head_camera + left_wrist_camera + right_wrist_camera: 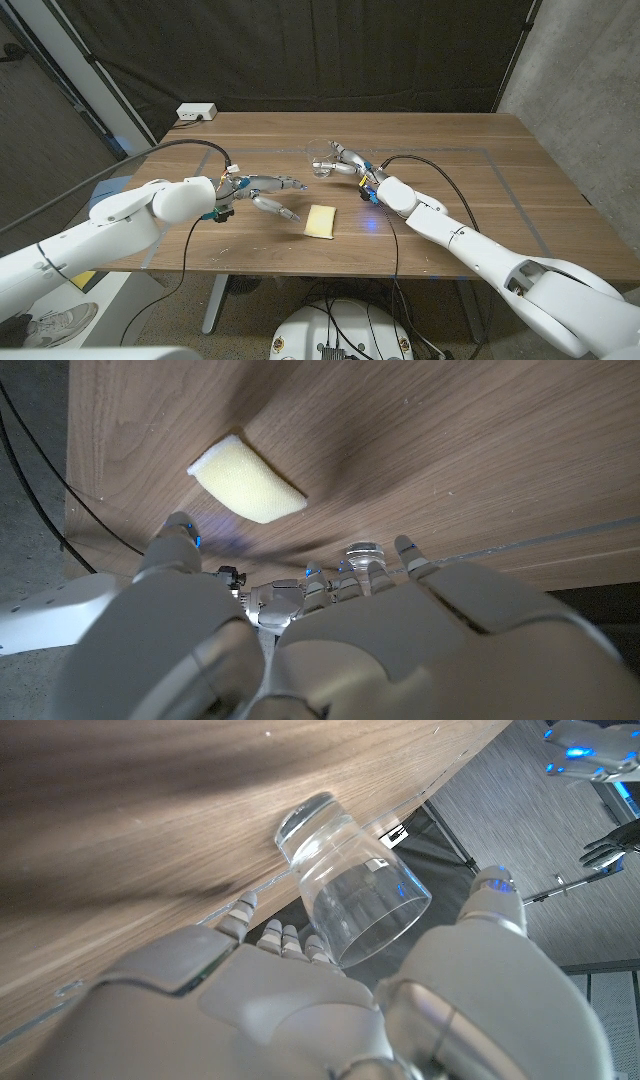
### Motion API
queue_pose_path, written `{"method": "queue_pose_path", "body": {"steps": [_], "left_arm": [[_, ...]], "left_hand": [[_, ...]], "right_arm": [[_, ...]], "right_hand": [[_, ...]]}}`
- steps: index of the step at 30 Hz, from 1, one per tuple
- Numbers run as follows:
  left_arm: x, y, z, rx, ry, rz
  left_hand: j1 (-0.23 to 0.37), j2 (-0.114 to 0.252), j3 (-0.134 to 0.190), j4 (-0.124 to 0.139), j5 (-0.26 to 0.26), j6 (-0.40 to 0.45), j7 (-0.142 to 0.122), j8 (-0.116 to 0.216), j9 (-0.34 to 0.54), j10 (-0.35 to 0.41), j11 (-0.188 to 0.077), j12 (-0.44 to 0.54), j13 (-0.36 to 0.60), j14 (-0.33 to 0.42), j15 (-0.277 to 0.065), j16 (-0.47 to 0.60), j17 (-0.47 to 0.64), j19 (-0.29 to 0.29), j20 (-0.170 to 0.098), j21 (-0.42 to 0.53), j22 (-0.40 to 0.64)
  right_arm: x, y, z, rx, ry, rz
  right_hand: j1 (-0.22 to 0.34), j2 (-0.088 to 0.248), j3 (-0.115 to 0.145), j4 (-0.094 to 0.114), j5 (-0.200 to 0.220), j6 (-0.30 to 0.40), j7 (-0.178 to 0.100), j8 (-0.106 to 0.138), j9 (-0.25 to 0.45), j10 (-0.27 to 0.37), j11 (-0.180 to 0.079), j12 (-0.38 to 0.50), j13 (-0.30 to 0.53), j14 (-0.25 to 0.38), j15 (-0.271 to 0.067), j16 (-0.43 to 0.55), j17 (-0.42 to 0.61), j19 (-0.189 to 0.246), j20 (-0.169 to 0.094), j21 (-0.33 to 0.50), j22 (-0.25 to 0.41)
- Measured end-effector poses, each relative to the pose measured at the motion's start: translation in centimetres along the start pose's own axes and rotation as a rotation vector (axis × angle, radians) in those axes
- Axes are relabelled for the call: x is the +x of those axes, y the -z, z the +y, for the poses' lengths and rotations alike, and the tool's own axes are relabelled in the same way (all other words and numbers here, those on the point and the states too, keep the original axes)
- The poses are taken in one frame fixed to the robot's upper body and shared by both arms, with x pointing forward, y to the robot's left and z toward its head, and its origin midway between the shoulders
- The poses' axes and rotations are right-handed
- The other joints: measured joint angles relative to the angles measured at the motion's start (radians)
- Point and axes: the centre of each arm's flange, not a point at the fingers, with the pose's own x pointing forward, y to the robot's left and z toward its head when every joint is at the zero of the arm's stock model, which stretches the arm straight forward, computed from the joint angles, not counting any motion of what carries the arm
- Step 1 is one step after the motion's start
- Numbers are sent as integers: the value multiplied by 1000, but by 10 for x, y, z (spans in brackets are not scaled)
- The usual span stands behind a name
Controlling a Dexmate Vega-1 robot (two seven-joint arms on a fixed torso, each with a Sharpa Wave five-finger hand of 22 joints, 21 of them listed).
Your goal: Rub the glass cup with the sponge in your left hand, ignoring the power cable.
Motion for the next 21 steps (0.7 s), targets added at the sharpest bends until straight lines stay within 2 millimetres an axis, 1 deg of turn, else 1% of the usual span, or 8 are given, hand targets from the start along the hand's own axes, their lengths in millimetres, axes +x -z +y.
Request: {"method": "queue_pose_path", "body": {"steps": [2, 7, 10, 13, 15, 18, 19, 21], "left_arm": [[0, 1, 0, -2, 2, 3], [0, 3, 0, -9, 8, 7], [0, 4, -1, -15, 13, 9], [0, 6, -1, -20, 17, 14], [0, 6, -1, -23, 20, 15], [0, 9, 0, -27, 19, 21], [0, 10, 0, -29, 20, 25], [1, 11, 0, -32, 21, 27]], "left_hand": [[0, 0, -2, 2, 0, -3, 3, 0, 0, 0, 0, 0, 0, 0, 0, 0, 0, 0, 0, 0, 0], [0, 0, -5, 5, 0, -3, 3, -6, 0, -2, -2, 0, 0, 0, 0, 0, 0, 0, 0, 0, 0], [0, 0, -5, 5, 0, -3, 3, -6, 0, -4, -4, 0, 0, 0, 0, 0, 0, 0, 0, 0, 0], [-11, 11, -8, 8, 0, -3, 3, -6, 0, -4, -4, 0, 0, 0, 0, 0, 0, 0, 0, 0, 0], [-11, 11, -8, 8, 0, -3, 3, -6, 0, -4, -4, 0, 0, 0, 0, 0, 0, 0, 0, 0, 0], [-11, 11, -8, 8, 0, -3, 3, -6, 0, -6, -2, 0, 0, 0, 0, 0, 0, 0, 0, 0, 0], [-11, 11, -10, 10, 0, -3, 3, -6, 0, -6, -2, 0, 0, 0, 0, 0, 0, 0, 0, 0, 0], [-11, 11, -12, 12, 0, -3, 3, -6, 0, -6, -2, 0, 0, 0, 0, 0, 0, 0, 0, 0, 0]], "right_arm": [[1, 1, 1, -5, 10, 2], [5, 5, 6, -10, 38, 17], [8, 8, 11, 0, 35, 30], [11, 8, 11, -4, 64, 25], [14, 11, 14, 1, 62, 39], [17, 7, 12, 4, 89, 11], [18, 8, 13, 7, 94, 10], [20, 8, 13, 11, 101, 3]], "right_hand": [[1, -1, 0, 0, 0, 4, -7, 0, 0, 0, 0, 0, 0, 0, 0, 0, 0, 4, -4, 0, 0], [4, -4, -7, 1, 6, 4, -7, 0, 0, 0, 0, 4, 0, 3, -9, 4, 0, 21, -21, 5, 0], [9, -9, -12, -4, 9, 4, -7, 2, 4, -1, -6, 8, 0, 8, -15, 4, 0, 30, -30, 13, 1], [10, -10, -16, 0, 12, 4, -7, 4, 5, 0, -8, 8, 0, 6, -16, 4, 0, 38, -38, 14, 1], [14, -13, -19, -3, 13, 4, -7, 4, 5, 0, -8, 8, 0, 2, -20, 4, 0, 49, -49, 15, 1], [21, -13, -22, -6, 17, -1, -13, 4, 5, 0, -8, 8, 0, 9, -27, 4, 0, 65, -64, 20, 0], [29, -7, -25, -8, 17, -1, -13, 4, 5, 0, -8, 8, 0, 11, -29, 4, 0, 78, -62, 26, -1], [34, -11, -25, -8, 17, 3, -17, 8, 5, 0, -8, 8, 0, 20, -31, 12, 0, 94, -65, 32, -3]]}}
